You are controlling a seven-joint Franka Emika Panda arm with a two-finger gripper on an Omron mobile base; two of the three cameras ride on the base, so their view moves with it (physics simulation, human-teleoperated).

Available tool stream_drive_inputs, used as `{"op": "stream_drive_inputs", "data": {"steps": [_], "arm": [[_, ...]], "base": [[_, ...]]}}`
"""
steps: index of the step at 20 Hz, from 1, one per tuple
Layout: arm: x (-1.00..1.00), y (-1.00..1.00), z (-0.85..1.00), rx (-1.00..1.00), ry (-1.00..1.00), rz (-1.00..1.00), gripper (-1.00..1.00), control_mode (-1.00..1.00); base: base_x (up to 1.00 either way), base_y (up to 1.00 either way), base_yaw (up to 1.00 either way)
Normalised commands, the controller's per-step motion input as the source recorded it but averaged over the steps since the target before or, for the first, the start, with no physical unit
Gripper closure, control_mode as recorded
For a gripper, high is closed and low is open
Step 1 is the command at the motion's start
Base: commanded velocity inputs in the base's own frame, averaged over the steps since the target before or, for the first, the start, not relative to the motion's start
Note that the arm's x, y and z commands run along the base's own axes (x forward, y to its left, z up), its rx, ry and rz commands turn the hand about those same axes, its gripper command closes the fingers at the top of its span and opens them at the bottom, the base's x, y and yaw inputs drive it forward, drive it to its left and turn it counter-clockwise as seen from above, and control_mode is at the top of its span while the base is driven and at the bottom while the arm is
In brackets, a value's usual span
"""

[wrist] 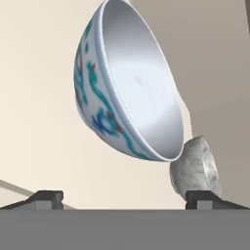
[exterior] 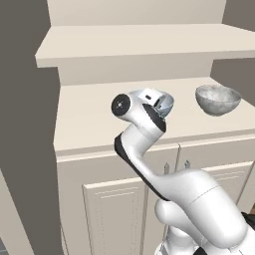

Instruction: Pick up the bowls from the cabinet and place each bowl in front of a stool on the dining counter.

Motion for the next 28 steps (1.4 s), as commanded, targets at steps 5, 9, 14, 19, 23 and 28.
{"op": "stream_drive_inputs", "data": {"steps": [5, 9, 14, 19, 23, 28], "arm": [[0.00, 0.06, -0.07, -0.01, 0.01, 0.04, -1.00, -1.00], [0.11, 0.00, -0.05, 0.00, 0.00, 0.01, -1.00, -1.00], [0.19, 0.01, 0.00, 0.00, -0.03, 0.01, -1.00, -1.00], [0.29, 0.08, -0.01, 0.00, 0.00, 0.02, -1.00, -1.00], [0.31, 0.08, 0.00, 0.00, 0.00, 0.04, -1.00, -1.00], [0.32, 0.16, -0.02, 0.00, 0.01, 0.04, -1.00, -1.00]], "base": [[0.00, 0.00, 0.00], [0.00, 0.00, 0.00], [0.00, 0.00, 0.00], [0.00, 0.00, 0.00], [0.00, 0.00, 0.00], [0.00, 0.00, 0.00]]}}
